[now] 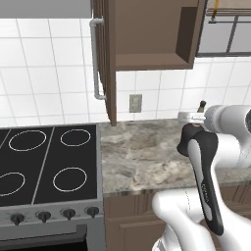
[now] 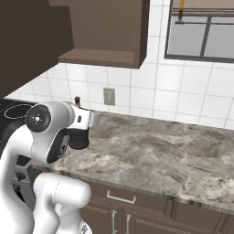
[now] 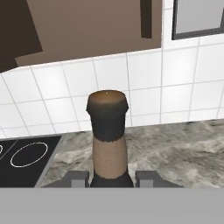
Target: Sort all alcoholic drinks to one cabinet, and non-alcoholic drinks to the other.
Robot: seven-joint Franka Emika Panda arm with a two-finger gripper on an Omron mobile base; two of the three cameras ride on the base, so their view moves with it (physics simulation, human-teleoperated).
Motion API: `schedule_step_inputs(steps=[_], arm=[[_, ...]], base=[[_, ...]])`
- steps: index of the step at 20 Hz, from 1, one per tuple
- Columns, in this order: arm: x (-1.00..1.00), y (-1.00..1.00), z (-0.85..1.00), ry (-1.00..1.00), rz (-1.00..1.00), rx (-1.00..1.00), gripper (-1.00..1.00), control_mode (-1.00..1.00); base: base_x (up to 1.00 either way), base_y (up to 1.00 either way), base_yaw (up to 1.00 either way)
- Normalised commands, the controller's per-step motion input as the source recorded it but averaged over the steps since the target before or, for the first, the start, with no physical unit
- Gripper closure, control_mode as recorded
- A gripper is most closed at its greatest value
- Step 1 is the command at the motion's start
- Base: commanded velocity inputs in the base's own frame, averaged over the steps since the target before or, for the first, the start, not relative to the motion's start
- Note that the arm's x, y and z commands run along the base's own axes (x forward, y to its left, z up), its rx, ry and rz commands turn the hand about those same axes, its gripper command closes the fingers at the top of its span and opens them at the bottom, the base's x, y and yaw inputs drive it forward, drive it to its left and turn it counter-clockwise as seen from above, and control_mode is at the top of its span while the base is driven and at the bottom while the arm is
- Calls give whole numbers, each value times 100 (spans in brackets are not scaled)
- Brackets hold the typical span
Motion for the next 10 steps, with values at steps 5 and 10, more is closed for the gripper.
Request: schedule_step_inputs(steps=[5,10], arm=[[0,0,0,0,0,0,100,100],[0,0,0,0,0,0,100,100]], base=[[0,0,0],[0,0,0]])
